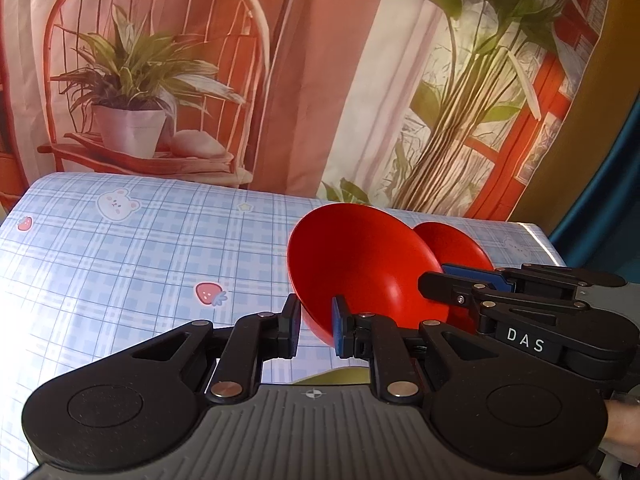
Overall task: Organize plates and bowls
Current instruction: 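Lift the red bowl with both grippers and carry it over another red bowl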
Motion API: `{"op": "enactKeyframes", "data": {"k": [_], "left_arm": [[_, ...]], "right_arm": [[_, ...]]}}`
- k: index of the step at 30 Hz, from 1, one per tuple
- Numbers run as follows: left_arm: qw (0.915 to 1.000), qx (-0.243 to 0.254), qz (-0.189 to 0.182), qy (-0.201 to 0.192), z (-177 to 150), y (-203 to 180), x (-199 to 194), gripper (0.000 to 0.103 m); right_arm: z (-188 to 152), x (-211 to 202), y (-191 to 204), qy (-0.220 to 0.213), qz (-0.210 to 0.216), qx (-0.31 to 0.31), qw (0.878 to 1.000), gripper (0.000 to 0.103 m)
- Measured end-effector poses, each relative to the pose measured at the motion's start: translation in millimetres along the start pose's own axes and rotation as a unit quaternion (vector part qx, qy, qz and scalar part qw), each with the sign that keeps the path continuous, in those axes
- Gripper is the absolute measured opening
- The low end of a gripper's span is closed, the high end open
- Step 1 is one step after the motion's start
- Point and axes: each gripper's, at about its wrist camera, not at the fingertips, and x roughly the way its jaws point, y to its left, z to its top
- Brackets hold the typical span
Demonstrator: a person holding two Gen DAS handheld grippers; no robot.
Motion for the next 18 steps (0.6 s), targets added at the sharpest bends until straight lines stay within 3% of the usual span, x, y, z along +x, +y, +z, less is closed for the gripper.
{"op": "enactKeyframes", "data": {"k": [7, 18], "left_arm": [[0.9996, 0.024, -0.017, -0.001, -1, -29, -10, 0.018], [0.9969, 0.061, -0.035, 0.036, -21, -72, 11, 0.018]], "right_arm": [[-4, -34, -15, -0.018, -0.013, 0.005, 1.000, 0.015], [-37, -62, -50, -0.017, -0.040, 0.027, 0.999, 0.015]]}}
